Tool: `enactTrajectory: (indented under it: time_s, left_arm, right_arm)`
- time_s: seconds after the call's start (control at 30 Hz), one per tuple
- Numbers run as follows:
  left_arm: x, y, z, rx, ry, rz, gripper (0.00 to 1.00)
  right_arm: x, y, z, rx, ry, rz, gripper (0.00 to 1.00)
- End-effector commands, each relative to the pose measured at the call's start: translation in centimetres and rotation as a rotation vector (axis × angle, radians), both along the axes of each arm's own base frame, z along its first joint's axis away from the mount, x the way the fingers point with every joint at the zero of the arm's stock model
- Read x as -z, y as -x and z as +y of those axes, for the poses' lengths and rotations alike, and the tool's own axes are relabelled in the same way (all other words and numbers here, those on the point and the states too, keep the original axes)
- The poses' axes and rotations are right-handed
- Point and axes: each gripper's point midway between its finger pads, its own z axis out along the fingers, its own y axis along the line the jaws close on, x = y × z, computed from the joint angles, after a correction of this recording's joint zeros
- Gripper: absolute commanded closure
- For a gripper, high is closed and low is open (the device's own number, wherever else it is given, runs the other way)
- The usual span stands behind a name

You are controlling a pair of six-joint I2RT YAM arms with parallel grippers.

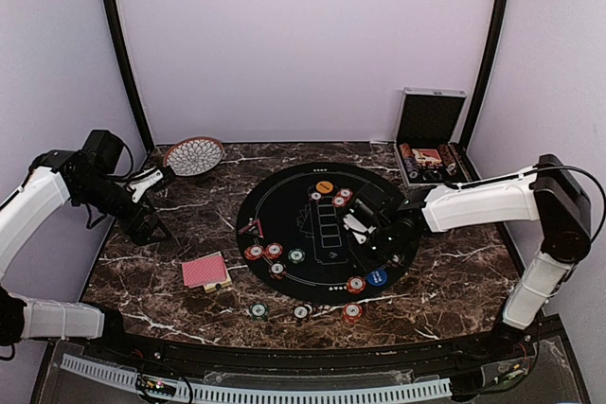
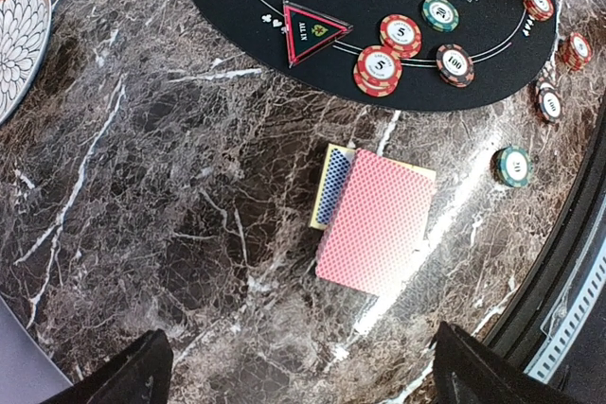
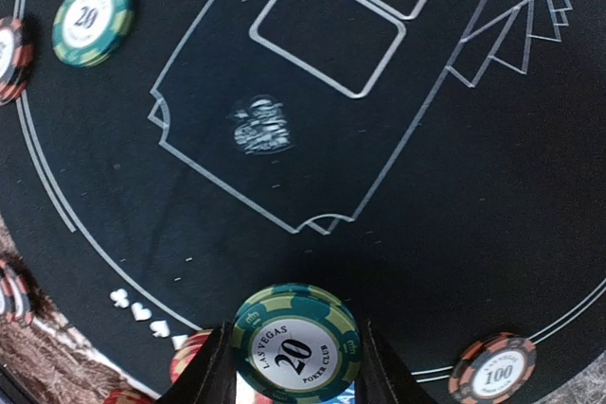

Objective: Distribute texas hold em gaming equipment

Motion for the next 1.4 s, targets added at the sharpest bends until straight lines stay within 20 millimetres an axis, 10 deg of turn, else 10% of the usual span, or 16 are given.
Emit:
enactTrajectory:
  time_s: [0.0,0.53,0.87,1.37]
  left_arm:
    - [0.0,0.5,-0.4,0.027,0.007,0.004,0.01]
    - [0.7,0.9,-0.5,0.057,-0.007,0.017,0.01]
    - [1.4,1.3,-0.6,0.061,-0.006,0.033,0.01]
    - [6.2,2.8,-3.2,0.155,-0.024,0.13,0.01]
  right_arm:
    - [-0.3,-1.9,-0.5,0.049,-0.013,-0.047,0.93]
    - [0.9,-1.8,-0.6,0.046,-0.004,-0.006,0.88]
    - [0.0,-2.3,-0.2,0.043,-0.003,-0.019,0.4]
    - [-4.5,-4.3,2.3,0.089,-0.119,-0.08,0.2]
